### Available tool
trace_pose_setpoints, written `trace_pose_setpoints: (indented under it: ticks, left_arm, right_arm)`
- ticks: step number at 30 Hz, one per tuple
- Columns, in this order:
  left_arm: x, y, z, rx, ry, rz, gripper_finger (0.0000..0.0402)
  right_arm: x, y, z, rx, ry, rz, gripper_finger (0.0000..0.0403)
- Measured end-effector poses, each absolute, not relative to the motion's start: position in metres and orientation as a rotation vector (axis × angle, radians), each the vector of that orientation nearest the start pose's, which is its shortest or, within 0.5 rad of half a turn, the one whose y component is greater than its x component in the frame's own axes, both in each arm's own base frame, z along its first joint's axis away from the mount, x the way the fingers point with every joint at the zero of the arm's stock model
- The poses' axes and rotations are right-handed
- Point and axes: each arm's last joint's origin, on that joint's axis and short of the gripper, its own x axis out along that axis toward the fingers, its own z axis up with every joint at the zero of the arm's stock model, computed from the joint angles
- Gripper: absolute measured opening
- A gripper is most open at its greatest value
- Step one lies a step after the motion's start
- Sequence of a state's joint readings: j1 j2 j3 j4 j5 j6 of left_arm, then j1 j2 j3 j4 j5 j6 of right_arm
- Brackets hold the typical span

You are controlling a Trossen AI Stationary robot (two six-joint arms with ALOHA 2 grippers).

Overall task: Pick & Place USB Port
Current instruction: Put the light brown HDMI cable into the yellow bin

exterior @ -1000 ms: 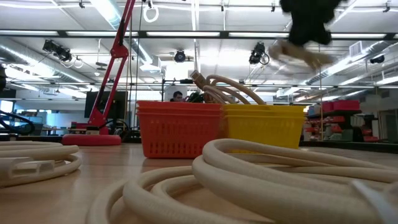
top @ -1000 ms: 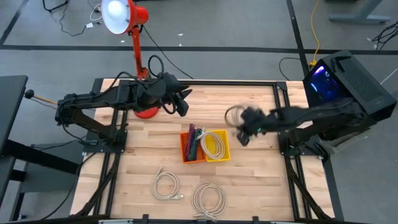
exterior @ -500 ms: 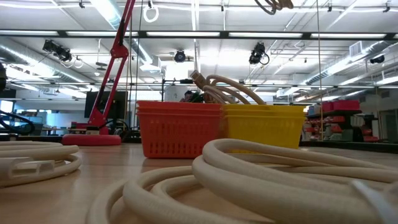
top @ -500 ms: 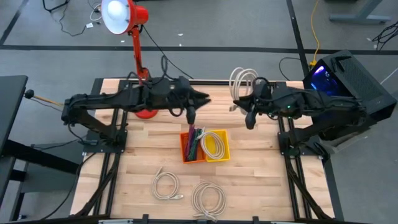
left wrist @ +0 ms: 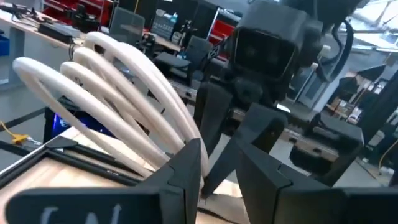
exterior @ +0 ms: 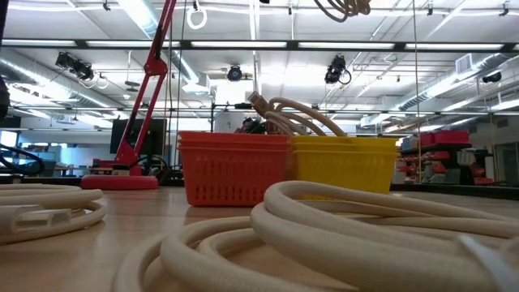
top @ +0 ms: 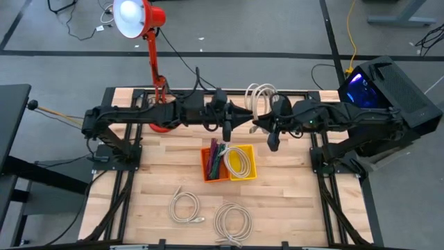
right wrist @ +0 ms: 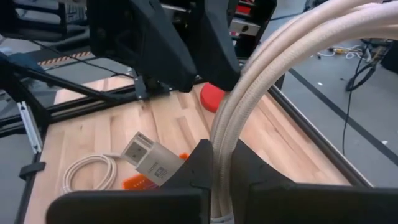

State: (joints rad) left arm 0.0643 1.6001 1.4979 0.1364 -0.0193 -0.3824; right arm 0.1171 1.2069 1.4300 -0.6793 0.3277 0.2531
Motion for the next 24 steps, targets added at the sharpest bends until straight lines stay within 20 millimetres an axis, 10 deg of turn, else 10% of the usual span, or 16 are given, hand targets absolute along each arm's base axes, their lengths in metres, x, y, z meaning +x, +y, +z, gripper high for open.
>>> trace_pose_setpoints:
  ticks: [24]
  left_arm:
    - [0.375,0.047,0.402,-0.411,-0.056,0.125,0.0104]
  right_arm:
    - [0.239,0.018,0.414,0.114,0.468,-0.285,0.0016]
